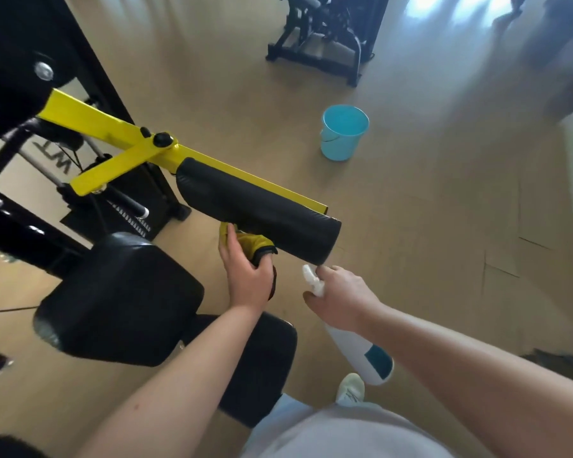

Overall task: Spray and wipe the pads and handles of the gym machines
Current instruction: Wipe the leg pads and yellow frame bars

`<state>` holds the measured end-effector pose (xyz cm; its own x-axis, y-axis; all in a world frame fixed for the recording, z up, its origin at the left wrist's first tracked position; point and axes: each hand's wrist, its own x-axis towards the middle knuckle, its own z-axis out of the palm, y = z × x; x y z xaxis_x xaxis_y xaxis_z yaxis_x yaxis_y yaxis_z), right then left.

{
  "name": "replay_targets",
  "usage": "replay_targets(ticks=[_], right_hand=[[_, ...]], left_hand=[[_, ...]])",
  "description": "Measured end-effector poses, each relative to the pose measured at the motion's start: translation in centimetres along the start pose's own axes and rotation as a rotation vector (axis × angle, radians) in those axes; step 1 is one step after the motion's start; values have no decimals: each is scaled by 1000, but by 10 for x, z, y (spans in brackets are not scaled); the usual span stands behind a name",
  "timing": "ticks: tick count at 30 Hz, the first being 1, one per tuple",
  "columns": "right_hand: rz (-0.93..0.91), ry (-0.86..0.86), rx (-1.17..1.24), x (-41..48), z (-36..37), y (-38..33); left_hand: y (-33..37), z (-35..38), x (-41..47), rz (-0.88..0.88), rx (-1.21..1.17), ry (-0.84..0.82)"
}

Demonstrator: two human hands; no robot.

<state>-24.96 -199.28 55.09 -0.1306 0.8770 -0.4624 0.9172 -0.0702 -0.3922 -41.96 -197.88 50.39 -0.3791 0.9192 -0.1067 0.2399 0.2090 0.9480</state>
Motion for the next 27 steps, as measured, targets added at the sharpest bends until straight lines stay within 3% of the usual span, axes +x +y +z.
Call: replay_targets(ticks=[6, 15, 21, 27], right_hand=[[21, 25, 84, 11, 15, -21], [-188, 31, 32, 28, 13, -78], [-188, 96, 119, 29, -12, -84], [-292, 122, 1, 34, -43, -98]], left_hand=[[-16, -15, -4, -51, -49, 56], [-19, -33, -10, -138, -139, 76], [1, -44, 16, 78, -149, 69], [45, -49, 91, 204, -60, 264]])
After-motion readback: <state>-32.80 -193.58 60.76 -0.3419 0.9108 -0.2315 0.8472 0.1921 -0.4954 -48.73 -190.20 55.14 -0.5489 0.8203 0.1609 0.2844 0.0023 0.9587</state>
